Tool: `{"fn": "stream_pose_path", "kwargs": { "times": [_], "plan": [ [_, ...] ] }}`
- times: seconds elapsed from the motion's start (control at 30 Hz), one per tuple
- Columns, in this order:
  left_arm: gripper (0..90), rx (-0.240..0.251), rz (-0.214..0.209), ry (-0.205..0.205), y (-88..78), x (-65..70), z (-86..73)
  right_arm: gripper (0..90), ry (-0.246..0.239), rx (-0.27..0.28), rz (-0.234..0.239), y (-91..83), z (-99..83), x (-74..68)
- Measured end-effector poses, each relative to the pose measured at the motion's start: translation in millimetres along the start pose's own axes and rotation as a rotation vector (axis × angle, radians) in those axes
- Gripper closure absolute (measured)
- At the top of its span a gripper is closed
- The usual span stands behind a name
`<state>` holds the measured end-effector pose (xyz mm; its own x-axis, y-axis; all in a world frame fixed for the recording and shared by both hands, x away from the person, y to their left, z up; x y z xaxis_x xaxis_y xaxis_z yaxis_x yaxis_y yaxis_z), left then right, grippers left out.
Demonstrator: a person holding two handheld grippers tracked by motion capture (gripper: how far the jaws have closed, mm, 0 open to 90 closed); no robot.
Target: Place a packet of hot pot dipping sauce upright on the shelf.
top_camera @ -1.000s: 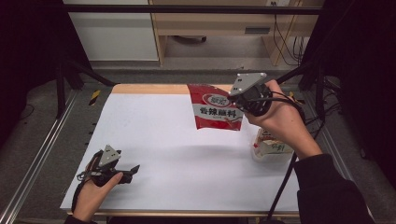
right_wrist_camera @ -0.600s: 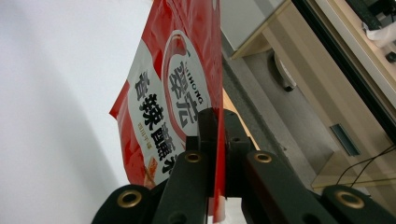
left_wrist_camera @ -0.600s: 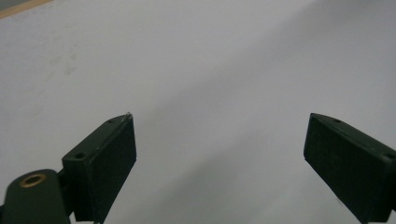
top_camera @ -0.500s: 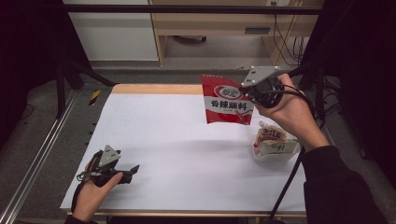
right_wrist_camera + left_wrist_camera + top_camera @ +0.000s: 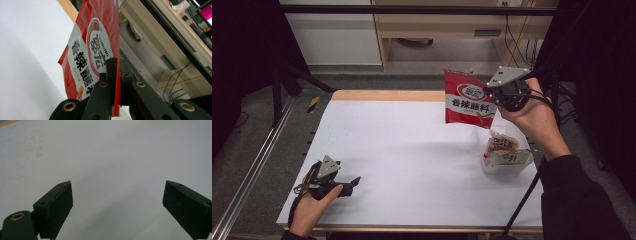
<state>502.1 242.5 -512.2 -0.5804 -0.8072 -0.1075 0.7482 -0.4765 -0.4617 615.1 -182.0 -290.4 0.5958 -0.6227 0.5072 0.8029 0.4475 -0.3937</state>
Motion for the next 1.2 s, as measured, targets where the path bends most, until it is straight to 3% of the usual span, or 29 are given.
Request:
{"fn": "stream_pose_path", "kwargs": {
  "times": [0.57,1.0,1.2],
  "plan": [
    [9.2,-0.003,-0.013,0.0,1.4,3.6,-0.2,90.0,0.097,-0.073,-0.104,-18.3,-58.0,37.6],
    [9.2,-0.002,-0.006,-0.002,0.8,1.8,0.3,90.0,0.13,-0.115,-0.115,-20.8,-83.7,45.2],
    [9.2,-0.003,-0.007,0.0,1.1,2.6,0.0,90.0,0.135,-0.129,-0.108,-10.7,-95.6,42.3]
  ]
}}
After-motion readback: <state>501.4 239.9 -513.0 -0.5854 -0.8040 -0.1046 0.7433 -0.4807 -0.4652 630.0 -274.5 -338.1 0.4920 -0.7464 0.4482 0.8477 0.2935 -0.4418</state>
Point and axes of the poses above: each handheld gripper's, and its own axes: y roughly forward along the jaws, z roughly out of its top, x roughly to its right, the point moved 10 cm from there along y, roughly forward along the jaws, and after that the axes turned 11 degrees about x, right-handed, at the moved point
